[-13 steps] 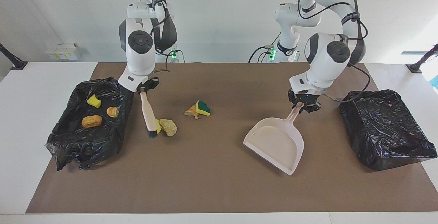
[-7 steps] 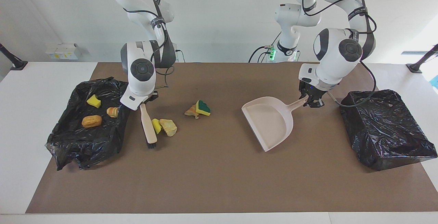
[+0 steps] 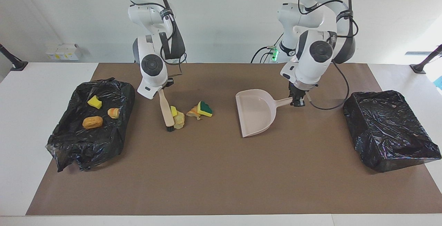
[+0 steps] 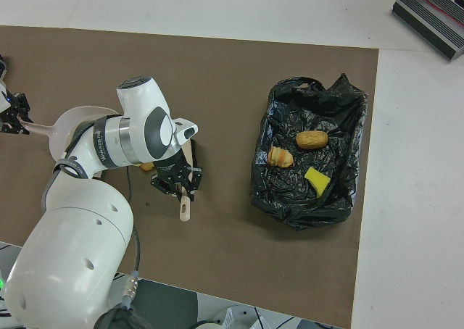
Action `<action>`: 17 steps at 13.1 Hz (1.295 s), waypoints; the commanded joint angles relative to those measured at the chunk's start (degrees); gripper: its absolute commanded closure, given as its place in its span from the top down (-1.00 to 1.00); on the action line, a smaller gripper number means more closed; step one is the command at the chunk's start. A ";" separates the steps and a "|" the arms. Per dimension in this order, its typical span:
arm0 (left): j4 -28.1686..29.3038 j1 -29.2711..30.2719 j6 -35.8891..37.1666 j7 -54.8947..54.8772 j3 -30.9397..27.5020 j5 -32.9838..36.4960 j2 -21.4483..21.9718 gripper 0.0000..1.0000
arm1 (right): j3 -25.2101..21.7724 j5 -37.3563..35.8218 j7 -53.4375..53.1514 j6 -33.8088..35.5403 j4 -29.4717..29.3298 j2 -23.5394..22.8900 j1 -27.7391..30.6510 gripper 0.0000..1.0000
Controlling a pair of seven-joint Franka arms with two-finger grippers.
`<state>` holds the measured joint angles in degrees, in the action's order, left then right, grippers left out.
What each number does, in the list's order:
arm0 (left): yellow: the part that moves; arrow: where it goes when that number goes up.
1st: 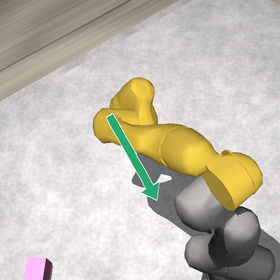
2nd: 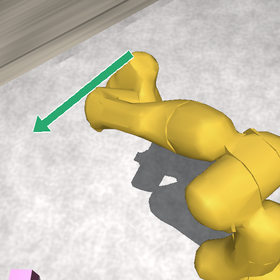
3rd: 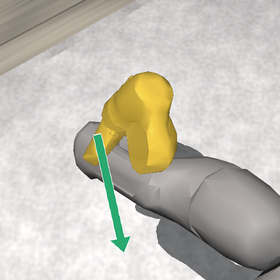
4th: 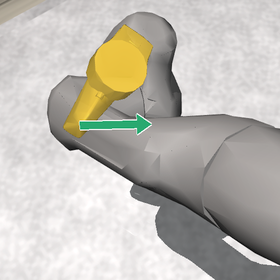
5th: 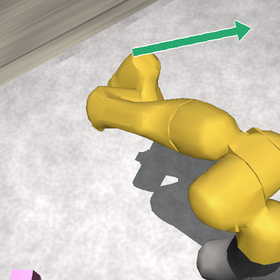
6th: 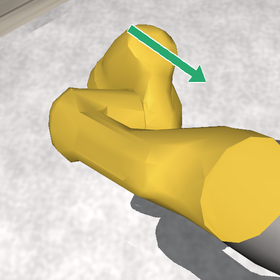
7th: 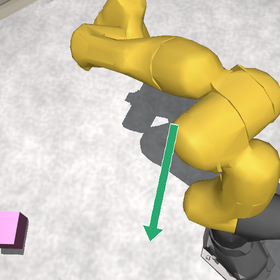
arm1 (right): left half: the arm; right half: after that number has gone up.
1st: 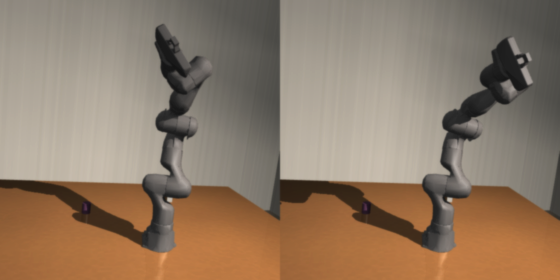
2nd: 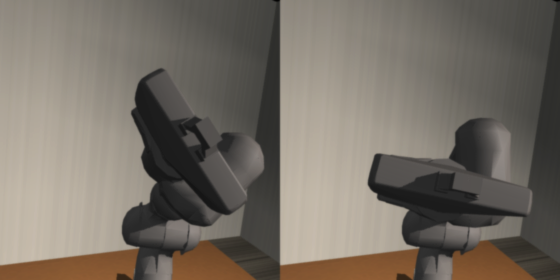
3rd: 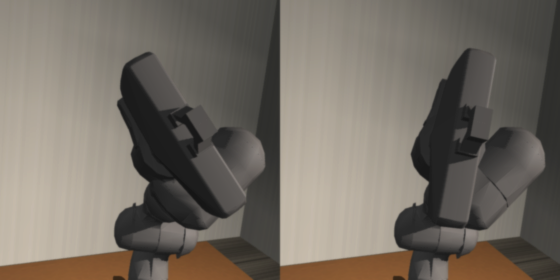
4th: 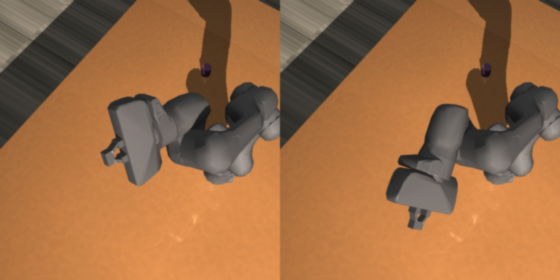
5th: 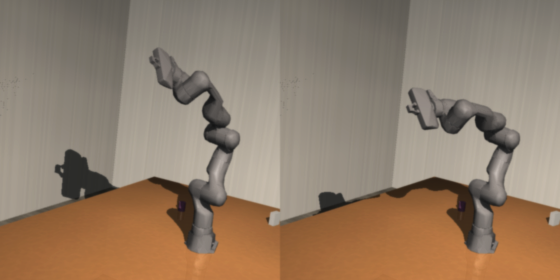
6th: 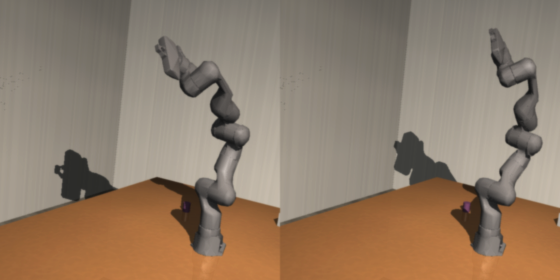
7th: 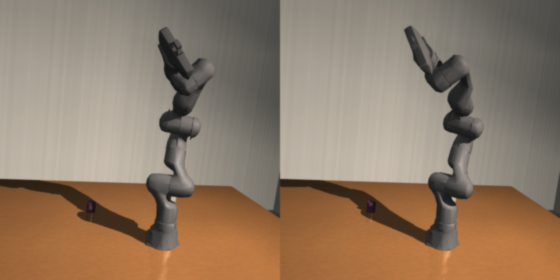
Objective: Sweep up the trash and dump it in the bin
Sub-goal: 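Sweep the remaining sponge pieces with the right gripper into the left-held dustpan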
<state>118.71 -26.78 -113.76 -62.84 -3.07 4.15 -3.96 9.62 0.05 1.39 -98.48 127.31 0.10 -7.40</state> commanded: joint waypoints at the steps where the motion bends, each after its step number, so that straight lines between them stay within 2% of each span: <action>1: 5.91 -2.22 -3.30 3.59 -0.71 2.52 4.49 -1.00 | 0.22 6.16 -0.95 -1.01 3.20 2.89 -2.26 -1.00; 7: 7.94 -4.95 -5.85 6.50 -0.27 2.53 4.06 -1.00 | 0.22 16.37 -4.20 -5.66 3.55 2.89 -4.55 -1.00; 10: 8.20 -8.11 -5.85 10.89 -0.27 2.53 3.61 -1.00 | 0.22 20.33 -5.26 -9.44 3.47 2.27 -5.08 -1.00; 13: 8.20 -8.29 -6.03 11.16 -0.27 2.53 3.61 -1.00 | 0.31 26.13 -7.96 -13.13 2.85 2.01 -8.94 -1.00; 15: 8.20 -8.37 -6.64 11.16 -0.27 2.53 3.61 -1.00 | 0.31 32.44 -9.20 -15.59 2.15 1.75 -11.49 -1.00; 17: 8.38 -8.37 -8.05 11.25 -0.18 2.53 3.61 -1.00 | 0.31 34.32 -12.01 -15.96 0.58 1.13 -13.51 -1.00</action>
<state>125.49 -34.17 -119.28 -52.63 -2.80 5.48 -0.89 9.81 32.20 -8.11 -113.88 129.40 1.66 -19.87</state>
